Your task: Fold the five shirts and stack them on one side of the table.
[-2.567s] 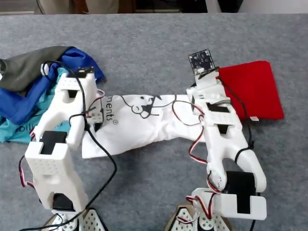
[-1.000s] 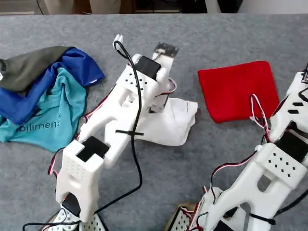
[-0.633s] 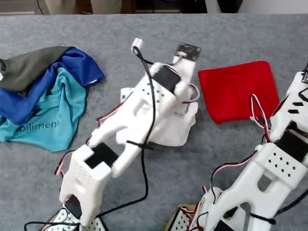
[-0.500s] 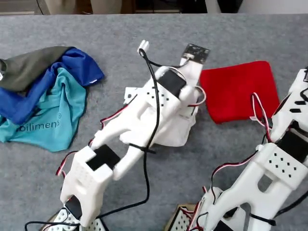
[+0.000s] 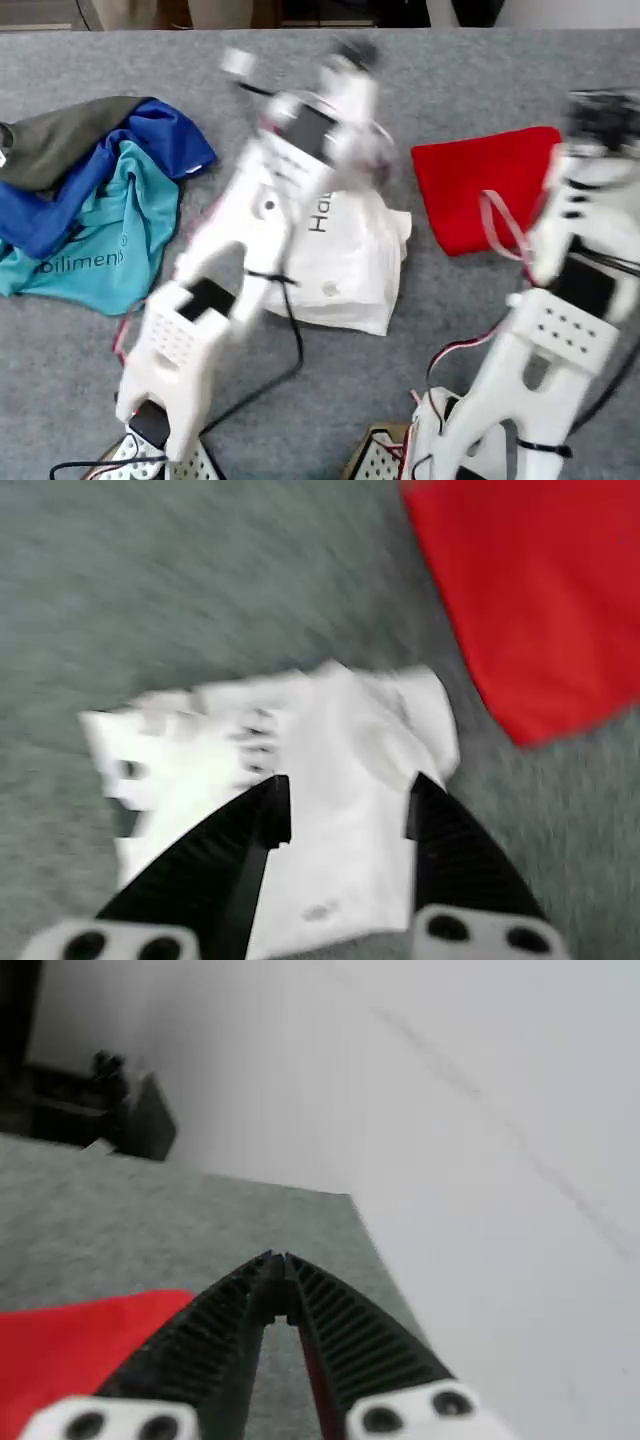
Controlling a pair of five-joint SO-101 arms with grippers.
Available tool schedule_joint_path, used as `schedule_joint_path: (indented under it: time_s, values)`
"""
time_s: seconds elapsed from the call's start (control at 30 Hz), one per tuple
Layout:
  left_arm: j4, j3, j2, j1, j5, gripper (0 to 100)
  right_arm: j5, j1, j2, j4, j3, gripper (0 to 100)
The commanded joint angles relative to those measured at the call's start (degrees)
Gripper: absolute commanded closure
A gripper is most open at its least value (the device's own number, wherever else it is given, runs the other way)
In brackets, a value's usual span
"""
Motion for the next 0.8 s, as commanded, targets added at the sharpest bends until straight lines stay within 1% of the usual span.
schedule_joint_path:
  time_s: [0.0, 0.07, 0.13, 0.2, 0.27, 0.4, 0.53, 0.7, 0.77]
  values:
    - [2.5, -7.1, -0.3, -11.9, 0.6, 92, 7.7, -15.2, 1.6, 13.7, -4.3, 98.9]
    - [2.4, -3.7, 0.5, -16.3, 0.3, 98, 8.4, -23.2, 5.9, 20.4, -5.5, 98.9]
    - [2.4, 1.7, 2.4, -18.1, 0.3, 98, 6.7, -29.0, 12.4, 24.5, -8.0, 98.9]
    - [2.1, 6.2, 4.5, -17.5, 0.6, 98, 4.4, -31.7, 19.6, 27.0, -11.8, 98.9]
    - [1.6, 7.9, 7.0, -15.7, 0.6, 98, 2.5, -32.8, 26.9, 29.5, -17.3, 98.9]
    - [-6.1, 8.8, 14.0, -12.7, 0.7, 98, 1.6, -32.7, 41.9, 33.1, -29.0, 98.9]
    - [-12.5, 8.8, 20.4, -11.2, 0.7, 98, 1.1, -28.8, 56.0, 33.3, -37.6, 98.9]
    - [-13.0, 8.7, 25.6, -12.0, 0.6, 98, 1.6, -23.7, 69.8, 33.4, -43.8, 99.1]
    - [-13.0, 8.1, 25.5, -12.7, 0.6, 98, 1.6, -23.0, 71.3, 35.6, -45.9, 99.8]
